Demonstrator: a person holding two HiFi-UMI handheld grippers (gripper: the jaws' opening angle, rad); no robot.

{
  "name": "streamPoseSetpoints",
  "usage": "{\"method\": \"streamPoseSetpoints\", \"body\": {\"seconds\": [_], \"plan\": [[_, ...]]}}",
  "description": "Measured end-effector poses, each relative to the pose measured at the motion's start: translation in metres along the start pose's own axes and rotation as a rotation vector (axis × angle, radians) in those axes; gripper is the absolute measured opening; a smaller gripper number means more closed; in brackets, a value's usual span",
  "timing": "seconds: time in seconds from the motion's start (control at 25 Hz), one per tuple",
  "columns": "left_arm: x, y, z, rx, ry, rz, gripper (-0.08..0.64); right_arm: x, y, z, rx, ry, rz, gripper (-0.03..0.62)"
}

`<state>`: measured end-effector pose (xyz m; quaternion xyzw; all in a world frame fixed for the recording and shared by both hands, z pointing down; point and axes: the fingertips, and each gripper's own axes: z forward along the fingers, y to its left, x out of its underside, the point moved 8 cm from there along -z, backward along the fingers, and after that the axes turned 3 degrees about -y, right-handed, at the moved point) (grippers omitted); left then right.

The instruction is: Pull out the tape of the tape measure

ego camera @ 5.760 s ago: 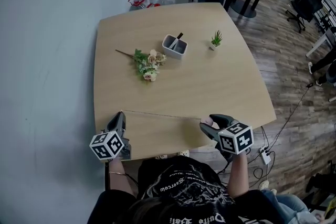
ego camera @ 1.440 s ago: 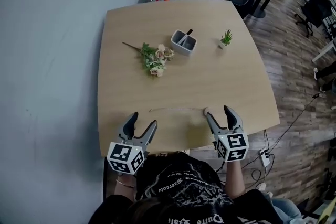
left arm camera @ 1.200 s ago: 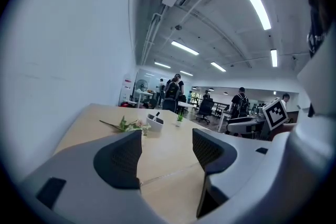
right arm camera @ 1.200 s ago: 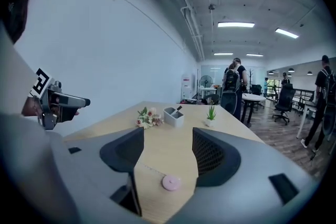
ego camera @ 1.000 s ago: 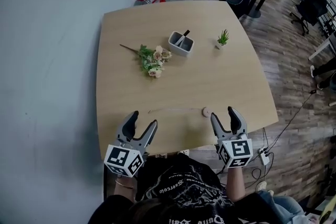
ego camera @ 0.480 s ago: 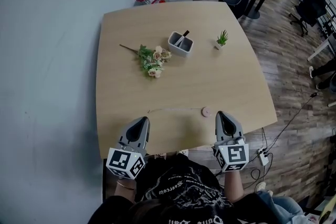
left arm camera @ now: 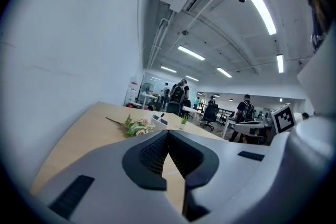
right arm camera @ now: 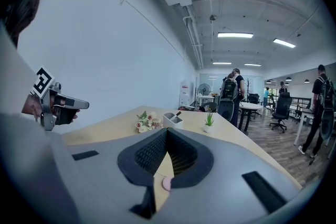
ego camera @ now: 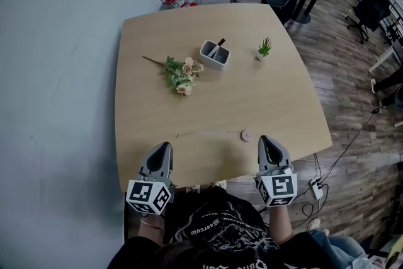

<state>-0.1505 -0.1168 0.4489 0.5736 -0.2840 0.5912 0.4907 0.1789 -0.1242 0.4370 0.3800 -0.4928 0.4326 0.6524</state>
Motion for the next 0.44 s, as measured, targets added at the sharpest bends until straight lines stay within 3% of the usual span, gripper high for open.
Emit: {"method": "streamPoseSetpoints", "body": {"seconds": [0.44], "plan": [[0.013,-0.003,-0.003,0.009,0.003,-0.007,0.006,-0.012,-0.001,-0.003,-0.022,-0.069,0.064,0.011]]}}
